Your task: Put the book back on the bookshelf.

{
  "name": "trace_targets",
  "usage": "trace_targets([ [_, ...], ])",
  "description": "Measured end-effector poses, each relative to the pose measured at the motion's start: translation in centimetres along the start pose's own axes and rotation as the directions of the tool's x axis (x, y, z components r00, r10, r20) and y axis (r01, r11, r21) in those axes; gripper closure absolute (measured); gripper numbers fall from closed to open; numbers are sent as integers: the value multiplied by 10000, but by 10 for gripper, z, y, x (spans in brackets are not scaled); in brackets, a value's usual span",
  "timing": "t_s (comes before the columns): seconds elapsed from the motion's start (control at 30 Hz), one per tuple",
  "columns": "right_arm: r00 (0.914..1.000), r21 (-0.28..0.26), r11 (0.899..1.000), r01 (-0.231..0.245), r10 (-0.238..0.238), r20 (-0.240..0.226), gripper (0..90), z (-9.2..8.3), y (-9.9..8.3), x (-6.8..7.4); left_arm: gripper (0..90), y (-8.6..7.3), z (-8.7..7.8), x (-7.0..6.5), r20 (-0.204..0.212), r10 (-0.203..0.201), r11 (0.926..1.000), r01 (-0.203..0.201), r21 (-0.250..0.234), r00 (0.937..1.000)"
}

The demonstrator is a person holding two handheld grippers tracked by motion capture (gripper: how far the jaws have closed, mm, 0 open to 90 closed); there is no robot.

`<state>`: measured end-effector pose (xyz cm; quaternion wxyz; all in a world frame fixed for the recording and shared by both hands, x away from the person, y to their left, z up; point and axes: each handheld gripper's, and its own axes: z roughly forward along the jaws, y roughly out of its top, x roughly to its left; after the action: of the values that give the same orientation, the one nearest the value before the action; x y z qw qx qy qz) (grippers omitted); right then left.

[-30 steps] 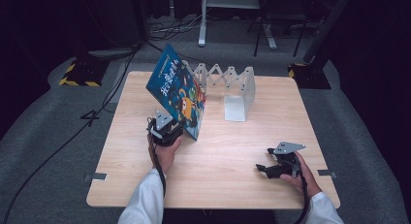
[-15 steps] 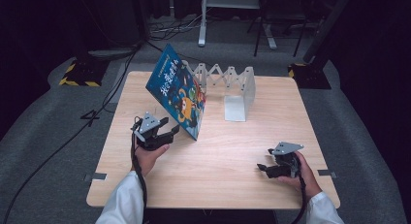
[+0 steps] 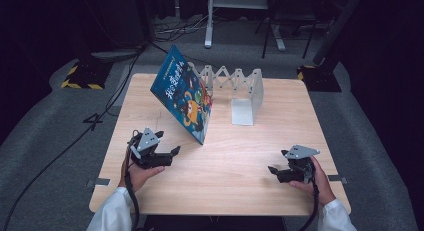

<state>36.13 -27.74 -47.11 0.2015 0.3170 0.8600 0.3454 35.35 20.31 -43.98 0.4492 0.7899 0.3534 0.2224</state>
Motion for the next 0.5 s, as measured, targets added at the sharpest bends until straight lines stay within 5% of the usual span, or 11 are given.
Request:
trace_targets([
  [0.2, 9998, 50, 9999, 90, -91, 189, 200, -8, 0, 2, 184, -5, -11, -7, 127, 681, 9969, -685, 380, 9976],
  [0.5, 9990, 103, 9996, 252, -256, 365, 204, -14, -3, 4, 185, -18, -20, -11, -698, 1567, 9820, -1479, 1176, 9852],
])
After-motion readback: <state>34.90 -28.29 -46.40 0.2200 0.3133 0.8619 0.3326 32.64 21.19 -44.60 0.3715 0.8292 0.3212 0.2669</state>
